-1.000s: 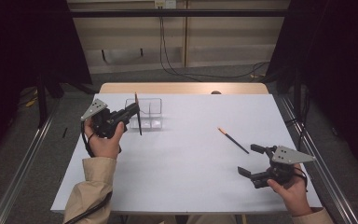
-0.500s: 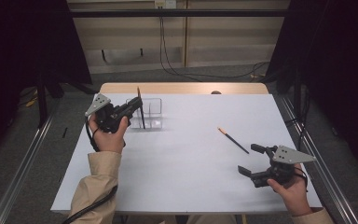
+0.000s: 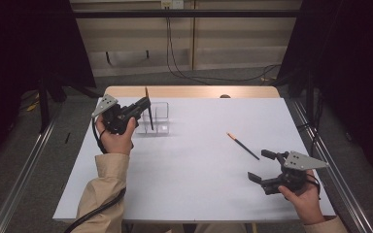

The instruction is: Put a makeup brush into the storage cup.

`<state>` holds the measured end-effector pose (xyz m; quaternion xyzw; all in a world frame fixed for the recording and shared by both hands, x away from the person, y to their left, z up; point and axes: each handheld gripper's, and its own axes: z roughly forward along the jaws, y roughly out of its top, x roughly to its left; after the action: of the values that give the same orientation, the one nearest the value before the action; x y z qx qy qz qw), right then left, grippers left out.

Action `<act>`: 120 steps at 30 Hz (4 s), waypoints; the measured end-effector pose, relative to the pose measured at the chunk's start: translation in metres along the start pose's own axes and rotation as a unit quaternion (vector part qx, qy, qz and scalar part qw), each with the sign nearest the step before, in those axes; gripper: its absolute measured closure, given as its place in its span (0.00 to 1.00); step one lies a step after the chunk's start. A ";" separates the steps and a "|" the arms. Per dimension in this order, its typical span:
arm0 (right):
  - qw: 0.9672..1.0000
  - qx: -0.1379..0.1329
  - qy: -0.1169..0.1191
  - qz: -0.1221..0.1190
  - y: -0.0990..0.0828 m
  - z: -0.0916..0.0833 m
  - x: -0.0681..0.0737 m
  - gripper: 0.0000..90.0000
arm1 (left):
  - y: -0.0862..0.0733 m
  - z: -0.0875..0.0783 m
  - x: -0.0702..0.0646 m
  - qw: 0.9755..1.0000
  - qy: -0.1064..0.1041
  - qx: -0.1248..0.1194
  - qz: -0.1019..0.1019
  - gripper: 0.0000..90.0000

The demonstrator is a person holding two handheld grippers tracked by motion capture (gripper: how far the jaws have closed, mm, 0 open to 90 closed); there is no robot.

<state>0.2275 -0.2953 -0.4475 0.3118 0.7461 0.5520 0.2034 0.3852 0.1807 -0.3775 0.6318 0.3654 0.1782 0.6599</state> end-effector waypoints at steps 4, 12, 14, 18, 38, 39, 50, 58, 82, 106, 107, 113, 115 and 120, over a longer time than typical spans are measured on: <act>1.000 0.000 0.001 0.000 0.000 0.000 0.000 0.06 | 0.001 0.004 0.001 1.000 0.002 -0.003 0.002 0.93; 1.000 -0.001 0.002 0.001 0.000 0.000 -0.001 0.06 | 0.002 0.012 0.002 1.000 0.006 -0.006 0.005 0.93; 1.000 -0.001 0.002 0.000 0.000 0.000 -0.001 0.06 | 0.003 0.015 0.002 1.000 0.006 -0.006 0.004 0.93; 1.000 -0.001 0.002 0.000 0.000 0.000 -0.001 0.06 | 0.004 0.018 0.003 1.000 0.008 -0.007 0.004 0.93; 1.000 -0.004 0.005 0.001 0.000 -0.001 -0.002 0.05 | 0.002 0.037 0.005 1.000 0.011 -0.008 0.000 0.93; 1.000 -0.004 0.005 0.001 0.000 -0.001 -0.001 0.05 | 0.003 0.039 0.005 1.000 0.010 -0.007 0.001 0.93; 1.000 -0.005 0.005 0.002 0.000 -0.002 -0.002 0.05 | 0.005 0.045 0.004 1.000 0.017 -0.008 0.016 0.93; 1.000 -0.003 0.006 0.002 -0.001 -0.001 -0.001 0.05 | 0.006 0.049 0.007 0.999 0.027 -0.014 0.017 0.93; 1.000 -0.001 0.007 0.002 -0.002 0.000 -0.002 0.05 | 0.004 0.065 0.013 0.999 0.039 -0.011 0.025 0.93; 1.000 -0.004 0.010 0.000 -0.002 0.000 -0.003 0.05 | -0.002 0.073 0.016 0.998 0.050 -0.008 0.026 0.93; 1.000 -0.003 0.010 0.000 -0.002 0.000 -0.003 0.05 | -0.003 0.073 0.017 0.998 0.051 -0.007 0.028 0.93; 1.000 -0.003 0.010 0.000 -0.002 0.000 -0.003 0.05 | -0.005 0.073 0.018 0.998 0.052 -0.006 0.027 0.93; 1.000 -0.003 0.010 0.000 -0.002 0.000 -0.003 0.05 | -0.006 0.073 0.018 0.998 0.053 -0.005 0.028 0.93; 1.000 -0.003 0.011 0.000 -0.002 0.000 -0.003 0.05 | -0.008 0.073 0.018 0.998 0.052 -0.004 0.026 0.93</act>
<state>0.2287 -0.2977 -0.4495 0.3052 0.7467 0.5574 0.1966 0.4471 0.1408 -0.3944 0.6284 0.3815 0.2297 0.6378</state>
